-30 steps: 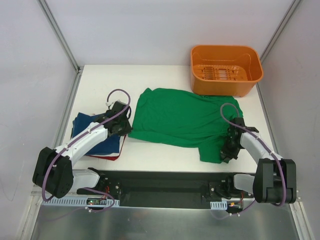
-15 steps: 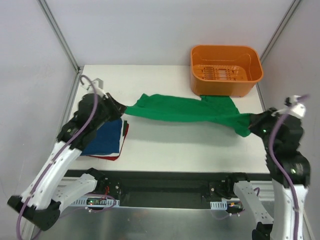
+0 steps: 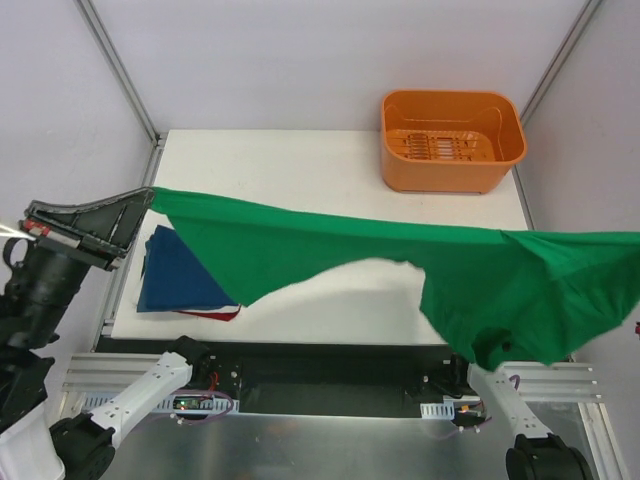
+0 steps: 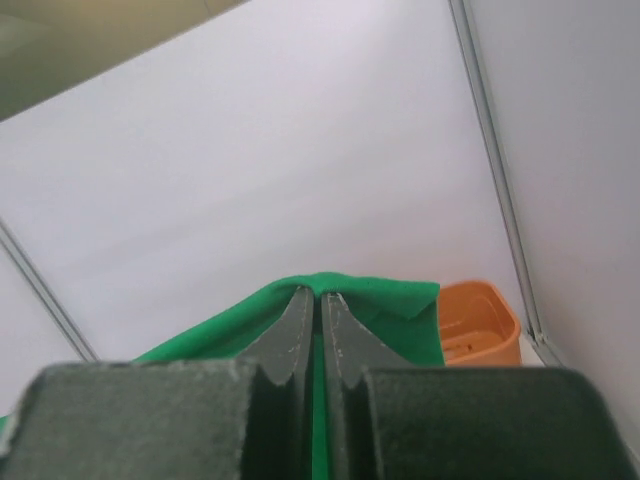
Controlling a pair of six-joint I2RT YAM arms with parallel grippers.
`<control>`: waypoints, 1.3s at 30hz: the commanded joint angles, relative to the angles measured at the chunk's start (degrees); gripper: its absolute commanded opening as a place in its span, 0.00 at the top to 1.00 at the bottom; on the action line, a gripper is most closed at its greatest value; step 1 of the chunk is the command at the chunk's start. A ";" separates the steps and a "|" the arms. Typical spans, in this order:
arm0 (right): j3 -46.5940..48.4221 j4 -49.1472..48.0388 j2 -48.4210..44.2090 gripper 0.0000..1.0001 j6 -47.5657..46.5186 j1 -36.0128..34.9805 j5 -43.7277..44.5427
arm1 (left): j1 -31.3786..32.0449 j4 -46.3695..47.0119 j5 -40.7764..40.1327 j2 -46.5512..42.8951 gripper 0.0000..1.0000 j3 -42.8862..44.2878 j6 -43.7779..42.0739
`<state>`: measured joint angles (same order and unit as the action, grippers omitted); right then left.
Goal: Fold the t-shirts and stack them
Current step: Flatten out the tshirt
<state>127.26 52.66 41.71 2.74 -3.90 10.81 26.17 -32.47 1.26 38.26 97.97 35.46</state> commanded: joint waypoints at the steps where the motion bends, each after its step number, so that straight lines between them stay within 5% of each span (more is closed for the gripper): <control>1: 2.11 -1.59 5.91 0.99 -4.15 -0.32 -1.05 | -0.25 -2.60 -0.91 2.34 1.00 3.80 -4.17; 4: -0.69 -2.82 8.11 0.99 -5.99 -0.58 -1.23 | -0.25 -2.86 -5.63 5.05 1.00 3.02 -5.31; 9: -19.87 -8.18 10.31 0.99 -10.03 -0.58 1.92 | -0.25 -2.43 -14.59 12.35 1.00 -3.92 -6.28; 12: -35.60 -18.25 11.81 0.99 -12.67 -0.32 5.79 | -0.33 -1.11 -22.43 23.30 1.00 -9.45 -5.67; 19: -56.49 -32.96 27.87 0.99 -9.34 3.28 0.19 | -2.44 7.24 -21.65 50.91 1.00 -14.05 -4.88; 24: -52.65 -34.13 47.44 0.99 -7.49 3.37 -5.09 | -4.98 7.51 -13.59 75.24 1.00 -3.16 -6.64; 27: -49.13 -32.63 54.06 0.99 -6.44 3.37 -7.11 | -7.10 7.51 -8.40 81.77 1.00 1.95 -5.24; 39: -57.73 -25.97 44.97 0.99 1.82 3.02 -6.94 | -8.42 7.77 -7.67 76.80 1.00 -5.76 -5.41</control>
<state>72.29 22.02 94.94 0.30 -0.69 3.31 17.28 -24.71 -7.49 122.45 95.83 30.35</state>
